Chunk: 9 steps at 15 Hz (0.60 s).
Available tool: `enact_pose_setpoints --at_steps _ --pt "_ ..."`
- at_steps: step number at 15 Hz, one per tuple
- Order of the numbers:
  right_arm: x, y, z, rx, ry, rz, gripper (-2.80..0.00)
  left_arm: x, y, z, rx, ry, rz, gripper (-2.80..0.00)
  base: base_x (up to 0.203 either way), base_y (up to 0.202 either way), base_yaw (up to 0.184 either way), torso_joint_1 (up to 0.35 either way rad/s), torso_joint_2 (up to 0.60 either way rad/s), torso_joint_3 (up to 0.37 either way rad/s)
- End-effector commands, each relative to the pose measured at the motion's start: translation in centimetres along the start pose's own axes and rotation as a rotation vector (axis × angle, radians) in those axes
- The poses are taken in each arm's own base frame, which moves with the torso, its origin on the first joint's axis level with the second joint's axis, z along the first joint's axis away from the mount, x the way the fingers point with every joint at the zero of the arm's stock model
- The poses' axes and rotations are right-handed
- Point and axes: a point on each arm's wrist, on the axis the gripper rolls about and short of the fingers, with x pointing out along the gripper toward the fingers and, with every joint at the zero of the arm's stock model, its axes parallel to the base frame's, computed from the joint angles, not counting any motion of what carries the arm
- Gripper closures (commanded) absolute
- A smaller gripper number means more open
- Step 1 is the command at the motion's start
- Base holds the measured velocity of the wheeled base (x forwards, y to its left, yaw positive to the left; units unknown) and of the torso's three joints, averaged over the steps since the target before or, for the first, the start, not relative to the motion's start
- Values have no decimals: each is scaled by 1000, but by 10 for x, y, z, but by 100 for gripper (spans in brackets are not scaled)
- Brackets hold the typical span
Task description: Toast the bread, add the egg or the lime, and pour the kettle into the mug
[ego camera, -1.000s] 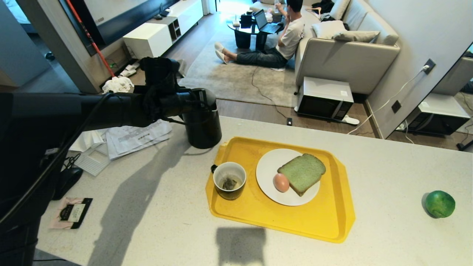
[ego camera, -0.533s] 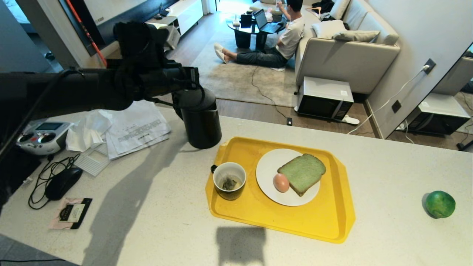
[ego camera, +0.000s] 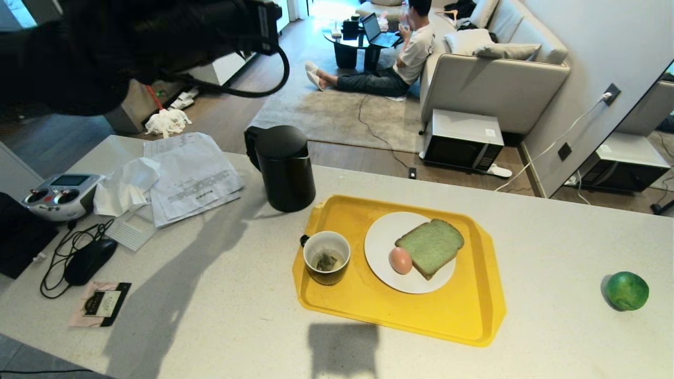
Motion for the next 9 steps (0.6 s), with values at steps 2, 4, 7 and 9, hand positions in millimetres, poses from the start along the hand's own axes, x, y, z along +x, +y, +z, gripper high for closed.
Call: enact_pose_setpoints --at_steps 2,4,7,9 --pt "0 0 0 -1 2 0 0 -59 7 57 117 -107 28 0 0 0 0 0 0 0" --pt "0 0 0 -1 2 0 0 -94 4 52 141 -48 16 0 0 0 0 0 0 0" --pt "0 0 0 0 2 0 0 -163 -1 26 153 88 58 0 0 0 0 0 0 0" --pt "0 0 0 1 2 0 0 -224 -2 13 166 133 128 0 0 0 0 0 0 0"
